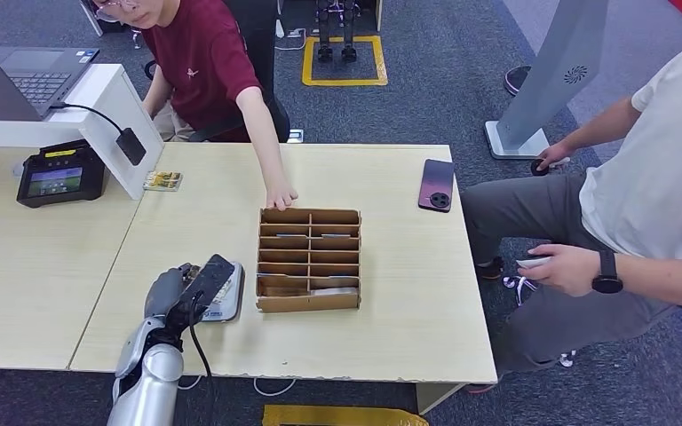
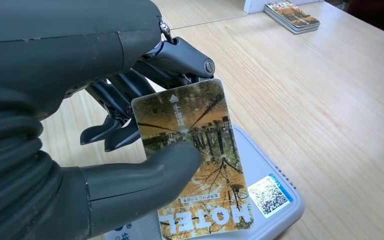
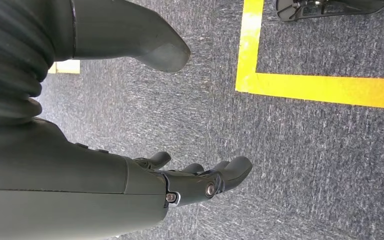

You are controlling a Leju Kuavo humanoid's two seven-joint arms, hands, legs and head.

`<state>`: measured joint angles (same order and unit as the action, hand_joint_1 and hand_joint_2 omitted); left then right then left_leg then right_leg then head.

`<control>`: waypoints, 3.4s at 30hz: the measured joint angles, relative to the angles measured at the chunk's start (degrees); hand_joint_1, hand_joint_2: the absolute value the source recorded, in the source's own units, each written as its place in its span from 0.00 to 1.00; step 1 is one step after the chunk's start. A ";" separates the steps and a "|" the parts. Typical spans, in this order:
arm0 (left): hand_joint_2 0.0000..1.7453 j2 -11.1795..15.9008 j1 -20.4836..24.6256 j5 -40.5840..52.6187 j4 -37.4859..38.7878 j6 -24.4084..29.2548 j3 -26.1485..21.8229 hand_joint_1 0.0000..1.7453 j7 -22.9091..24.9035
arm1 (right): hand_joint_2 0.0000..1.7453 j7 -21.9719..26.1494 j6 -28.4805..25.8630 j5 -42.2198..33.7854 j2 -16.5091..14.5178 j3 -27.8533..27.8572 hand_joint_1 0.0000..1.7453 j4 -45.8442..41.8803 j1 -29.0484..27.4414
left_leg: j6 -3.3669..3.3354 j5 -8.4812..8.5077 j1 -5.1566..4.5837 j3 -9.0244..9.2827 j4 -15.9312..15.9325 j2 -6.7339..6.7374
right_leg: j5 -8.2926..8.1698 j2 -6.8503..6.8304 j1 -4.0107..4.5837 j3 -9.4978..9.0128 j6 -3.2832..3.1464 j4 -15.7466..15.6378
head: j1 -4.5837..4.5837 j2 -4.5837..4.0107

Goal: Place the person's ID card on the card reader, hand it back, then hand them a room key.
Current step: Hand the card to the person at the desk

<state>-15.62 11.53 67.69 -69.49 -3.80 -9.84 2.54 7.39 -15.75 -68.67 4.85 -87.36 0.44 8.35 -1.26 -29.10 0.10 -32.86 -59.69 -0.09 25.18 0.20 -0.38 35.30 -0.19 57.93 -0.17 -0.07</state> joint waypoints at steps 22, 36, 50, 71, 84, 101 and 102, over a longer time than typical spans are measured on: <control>1.00 -0.45 -0.19 7.86 2.96 2.60 -0.01 1.00 0.00 | 1.00 0.94 -0.69 -0.18 -0.13 0.00 0.00 0.00 0.00 | 0.00 0.00 0.00 0.00 0.00 0.00 | 0.00 -0.01 0.00 -0.02 0.00 0.00 | -0.01 0.00; 1.00 -1.19 -0.26 -2.78 3.85 -1.25 -2.41 1.00 -6.44 | 1.00 1.75 -0.79 0.60 -0.14 0.00 0.00 0.00 -0.01 | 0.00 0.00 0.00 0.00 0.00 -0.01 | 0.00 -0.01 0.00 -0.02 0.00 0.00 | 0.01 0.00; 1.00 -1.36 0.11 -36.56 -8.20 -7.61 -4.15 1.00 -11.08 | 1.00 2.25 -0.67 2.33 -0.03 0.00 0.00 0.00 -0.03 | 0.00 0.01 0.01 -0.01 -0.01 -0.01 | 0.00 -0.01 0.01 0.01 0.00 0.01 | 0.00 0.00; 1.00 5.40 8.10 1.53 -25.37 18.22 -0.65 1.00 -18.07 | 1.00 0.71 -0.62 8.45 -0.07 0.00 0.00 -0.89 1.51 | 0.01 0.01 0.01 0.03 0.00 0.02 | -0.03 0.01 0.01 0.02 -0.02 0.02 | -0.02 0.00; 1.00 11.17 9.22 15.70 -21.32 27.16 3.09 1.00 -16.97 | 1.00 0.69 -0.60 9.12 -0.07 0.00 0.00 -1.73 2.39 | 0.01 0.02 0.01 0.05 -0.01 0.02 | -0.03 0.02 0.01 0.02 -0.02 0.02 | 0.01 0.00; 1.00 12.37 9.70 12.50 -18.03 26.13 5.25 0.00 -17.05 | 1.00 1.01 -0.63 8.50 -0.07 0.00 0.00 -1.92 2.23 | 0.01 0.01 0.01 0.04 -0.01 0.03 | -0.02 0.07 0.01 0.04 -0.02 0.02 | 0.01 0.00; 1.00 12.35 9.70 11.59 -18.03 25.39 5.39 0.00 -17.13 | 1.00 1.03 -0.65 8.45 -0.07 0.00 0.00 -1.92 2.24 | 0.01 0.01 0.01 0.04 -0.01 0.03 | -0.02 0.07 0.01 0.04 -0.02 0.02 | 0.02 0.00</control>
<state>-3.26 21.23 79.28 -87.52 21.58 -4.44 -14.60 8.41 -16.40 -60.23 4.79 -87.36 -1.49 10.59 -1.25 -29.09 0.11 -32.83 -59.70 -0.06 25.16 0.27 -0.38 35.35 -0.20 57.94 -0.15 -0.07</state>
